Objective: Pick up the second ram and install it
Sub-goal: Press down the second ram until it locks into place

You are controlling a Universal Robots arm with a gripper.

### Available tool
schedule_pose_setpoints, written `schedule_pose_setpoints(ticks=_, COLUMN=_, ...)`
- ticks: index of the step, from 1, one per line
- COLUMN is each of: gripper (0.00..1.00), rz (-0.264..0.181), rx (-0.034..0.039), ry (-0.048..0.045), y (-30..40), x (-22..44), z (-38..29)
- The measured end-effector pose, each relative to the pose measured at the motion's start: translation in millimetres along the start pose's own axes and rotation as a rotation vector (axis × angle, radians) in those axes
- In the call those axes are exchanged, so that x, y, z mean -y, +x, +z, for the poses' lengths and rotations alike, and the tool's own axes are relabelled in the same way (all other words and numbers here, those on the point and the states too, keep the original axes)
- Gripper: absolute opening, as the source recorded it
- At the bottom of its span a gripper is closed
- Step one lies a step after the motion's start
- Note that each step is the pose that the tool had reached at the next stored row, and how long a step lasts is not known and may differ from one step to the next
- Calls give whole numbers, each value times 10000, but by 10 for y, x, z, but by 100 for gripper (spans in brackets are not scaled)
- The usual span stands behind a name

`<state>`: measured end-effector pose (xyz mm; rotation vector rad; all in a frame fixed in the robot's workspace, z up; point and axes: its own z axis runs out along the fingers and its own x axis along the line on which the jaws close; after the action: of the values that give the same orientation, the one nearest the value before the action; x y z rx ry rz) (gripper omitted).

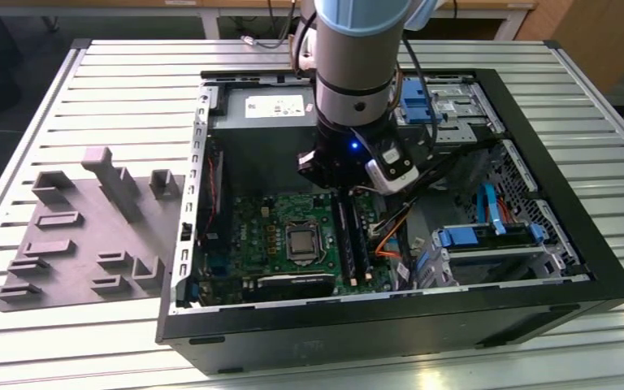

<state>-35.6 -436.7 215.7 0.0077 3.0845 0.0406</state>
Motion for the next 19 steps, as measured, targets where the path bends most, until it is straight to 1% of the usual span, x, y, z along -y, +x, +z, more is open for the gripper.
schedule_pose_setpoints(ticks=12, gripper=11, rz=0, rx=2, ry=-3, y=1, x=0, z=19)
schedule_pose_setpoints(ticks=14, gripper=11, rz=1, rx=5, ry=-9, y=0, x=-1, z=5)
schedule_pose_setpoints(ticks=16, gripper=11, rz=2, rx=12, ry=-29, y=-3, x=-4, z=-23)
schedule_pose_setpoints(ticks=18, gripper=11, rz=0, rx=3, ry=-6, y=-4, x=-2, z=-76)
schedule_pose_setpoints(ticks=19, gripper=11, rz=1, rx=4, ry=-10, y=-6, x=-3, z=-95)
